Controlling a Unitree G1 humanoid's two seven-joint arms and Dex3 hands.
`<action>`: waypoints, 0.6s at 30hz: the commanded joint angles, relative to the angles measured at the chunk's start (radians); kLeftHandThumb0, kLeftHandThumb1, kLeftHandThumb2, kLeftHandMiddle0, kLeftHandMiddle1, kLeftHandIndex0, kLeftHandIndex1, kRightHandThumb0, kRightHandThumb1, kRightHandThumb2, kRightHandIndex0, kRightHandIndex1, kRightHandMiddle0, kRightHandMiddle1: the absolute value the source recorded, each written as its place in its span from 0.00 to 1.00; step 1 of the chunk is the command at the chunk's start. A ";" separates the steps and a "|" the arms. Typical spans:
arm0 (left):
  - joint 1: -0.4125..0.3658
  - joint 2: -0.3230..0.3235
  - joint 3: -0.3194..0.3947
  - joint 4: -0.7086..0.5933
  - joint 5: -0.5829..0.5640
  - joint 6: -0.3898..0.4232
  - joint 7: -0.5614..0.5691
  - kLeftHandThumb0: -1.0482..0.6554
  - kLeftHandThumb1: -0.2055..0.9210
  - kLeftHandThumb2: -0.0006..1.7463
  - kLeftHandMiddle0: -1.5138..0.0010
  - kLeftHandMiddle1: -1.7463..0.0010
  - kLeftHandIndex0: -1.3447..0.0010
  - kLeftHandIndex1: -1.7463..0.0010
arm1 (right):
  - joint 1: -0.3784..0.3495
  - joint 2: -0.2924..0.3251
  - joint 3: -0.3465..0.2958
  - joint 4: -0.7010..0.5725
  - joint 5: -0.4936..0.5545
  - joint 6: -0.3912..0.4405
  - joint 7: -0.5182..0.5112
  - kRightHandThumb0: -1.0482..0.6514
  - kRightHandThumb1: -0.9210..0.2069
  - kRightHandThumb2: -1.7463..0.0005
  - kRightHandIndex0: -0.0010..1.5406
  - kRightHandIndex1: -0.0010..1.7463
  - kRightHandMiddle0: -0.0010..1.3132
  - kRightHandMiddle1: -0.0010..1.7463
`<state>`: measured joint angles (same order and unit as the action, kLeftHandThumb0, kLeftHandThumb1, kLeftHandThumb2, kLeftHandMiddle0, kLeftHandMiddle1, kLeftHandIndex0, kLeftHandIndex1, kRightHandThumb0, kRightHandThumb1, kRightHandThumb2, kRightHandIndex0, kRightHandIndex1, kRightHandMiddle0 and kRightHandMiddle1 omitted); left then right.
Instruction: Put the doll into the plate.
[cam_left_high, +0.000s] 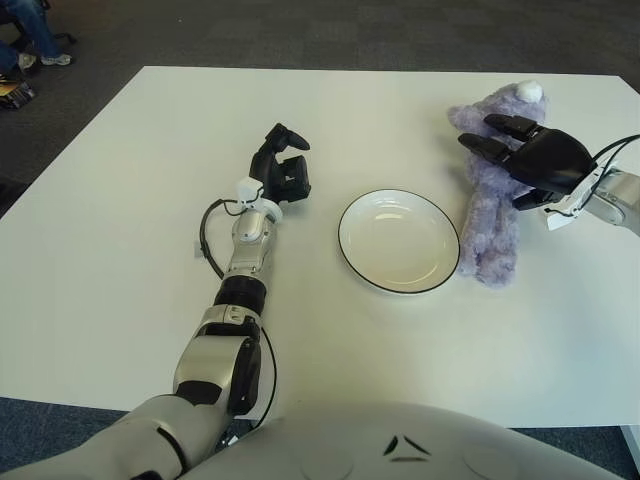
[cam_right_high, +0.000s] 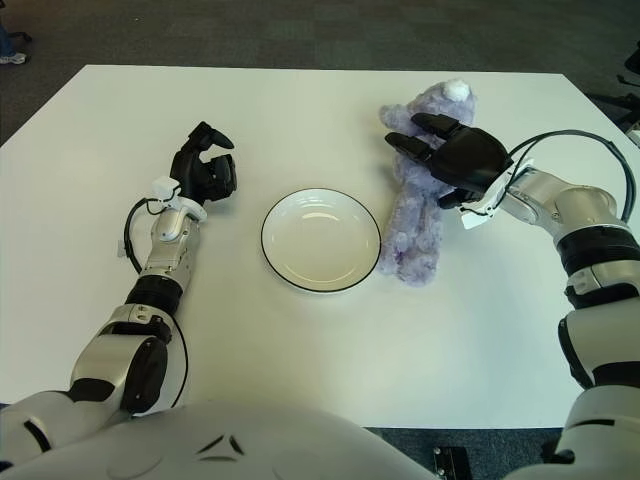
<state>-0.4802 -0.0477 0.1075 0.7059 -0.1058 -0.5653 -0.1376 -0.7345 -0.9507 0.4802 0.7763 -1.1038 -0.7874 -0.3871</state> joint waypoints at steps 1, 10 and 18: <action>0.066 -0.020 -0.004 0.028 -0.005 -0.005 0.000 0.36 0.62 0.63 0.21 0.00 0.64 0.00 | -0.024 0.008 0.008 0.004 0.019 0.001 0.023 0.53 0.60 0.34 0.00 0.00 0.00 0.00; 0.073 -0.023 -0.009 0.022 0.003 -0.028 0.004 0.36 0.62 0.63 0.21 0.00 0.65 0.00 | -0.022 0.036 0.011 0.003 0.026 0.042 0.056 0.40 0.55 0.41 0.00 0.00 0.00 0.00; 0.073 -0.022 -0.011 0.025 0.003 -0.040 0.003 0.36 0.62 0.63 0.21 0.00 0.64 0.00 | -0.015 0.057 0.008 0.005 0.022 0.106 0.039 0.42 0.61 0.40 0.01 0.01 0.00 0.01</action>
<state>-0.4711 -0.0486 0.0998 0.6931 -0.1004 -0.5938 -0.1375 -0.7432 -0.9071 0.4860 0.7764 -1.0871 -0.7221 -0.3378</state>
